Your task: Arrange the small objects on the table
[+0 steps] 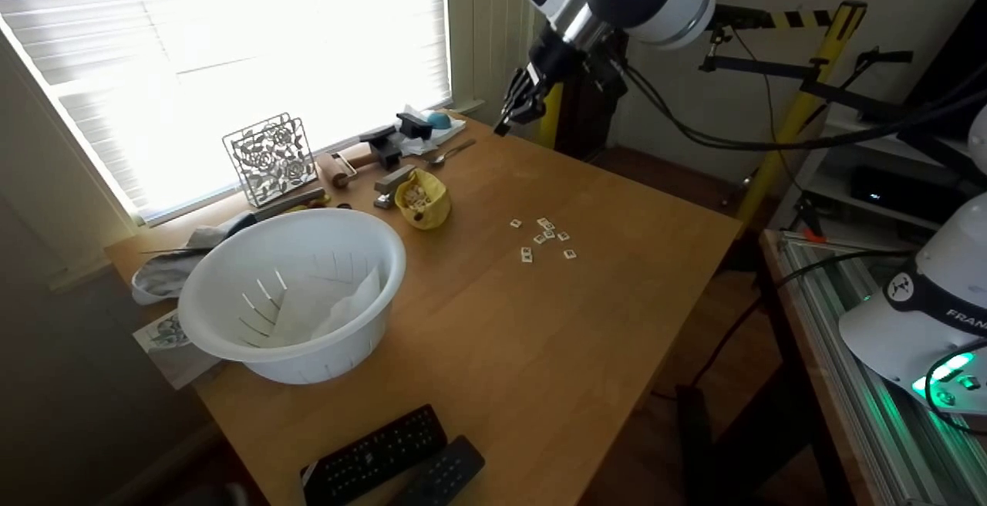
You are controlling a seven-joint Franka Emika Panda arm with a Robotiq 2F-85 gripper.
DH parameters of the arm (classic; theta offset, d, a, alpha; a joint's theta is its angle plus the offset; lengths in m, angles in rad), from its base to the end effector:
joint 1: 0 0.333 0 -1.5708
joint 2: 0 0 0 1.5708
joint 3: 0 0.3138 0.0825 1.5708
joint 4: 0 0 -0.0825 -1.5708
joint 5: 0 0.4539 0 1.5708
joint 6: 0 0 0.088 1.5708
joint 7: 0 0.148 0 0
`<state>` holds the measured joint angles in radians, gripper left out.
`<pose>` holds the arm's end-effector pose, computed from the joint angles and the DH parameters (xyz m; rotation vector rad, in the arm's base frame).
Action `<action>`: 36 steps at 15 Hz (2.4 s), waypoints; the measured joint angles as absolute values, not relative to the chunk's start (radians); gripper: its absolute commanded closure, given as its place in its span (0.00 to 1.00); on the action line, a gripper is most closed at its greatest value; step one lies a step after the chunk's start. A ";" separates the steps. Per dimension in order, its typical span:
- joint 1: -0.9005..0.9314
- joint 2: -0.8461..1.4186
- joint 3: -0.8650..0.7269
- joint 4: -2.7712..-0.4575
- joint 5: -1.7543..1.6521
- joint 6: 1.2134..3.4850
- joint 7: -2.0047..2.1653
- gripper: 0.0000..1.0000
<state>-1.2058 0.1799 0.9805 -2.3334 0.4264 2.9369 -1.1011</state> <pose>0.5967 -0.1531 0.2523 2.9215 0.6415 0.8739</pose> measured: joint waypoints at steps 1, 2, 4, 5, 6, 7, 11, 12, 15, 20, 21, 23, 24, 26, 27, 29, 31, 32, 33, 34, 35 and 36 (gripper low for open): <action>-1.226 0.124 0.970 -2.333 0.426 2.868 -1.066 1.00; -1.236 0.078 0.953 -2.334 0.422 2.795 -1.032 1.00; -1.248 0.024 0.920 -2.336 0.404 2.666 -0.971 1.00; -1.211 0.014 0.867 -2.339 0.388 2.612 -0.942 1.00; -1.139 0.013 0.784 -2.341 0.364 2.568 -0.912 1.00; -1.065 0.016 0.701 -2.346 0.333 2.534 -0.878 1.00; -0.754 0.070 0.372 -2.356 0.195 2.484 -0.730 1.00; -0.682 0.091 0.304 -2.356 0.180 2.488 -0.700 1.00; -0.499 0.154 0.149 -2.355 0.177 2.535 -0.641 1.00; -0.321 0.255 0.034 -2.353 0.177 2.666 -0.542 1.00; -0.304 0.274 0.024 -2.353 0.177 2.692 -0.522 1.00; -0.280 0.309 0.009 -2.352 0.176 2.740 -0.485 1.00; -0.273 0.326 0.003 -2.352 0.176 2.762 -0.469 1.00; -0.267 0.359 -0.004 -2.350 0.175 2.802 -0.443 1.00; -0.267 0.374 -0.006 -2.348 0.175 2.820 -0.431 1.00; -0.268 0.399 -0.009 -2.344 0.175 2.847 -0.412 1.00; -0.270 0.420 -0.008 -2.339 0.175 2.876 -0.398 1.00; -0.273 0.429 -0.003 -2.337 0.175 2.893 -0.392 1.00; -0.278 0.437 0.004 -2.336 0.175 2.909 -0.388 1.00; -0.285 0.443 0.013 -2.335 0.175 2.920 -0.384 1.00; -0.291 0.450 0.021 -2.333 0.175 2.930 -0.380 1.00; -0.297 0.456 0.028 -2.331 0.175 2.937 -0.376 1.00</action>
<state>-0.2975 0.4558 0.0279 -2.3310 0.1750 2.9370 -0.3758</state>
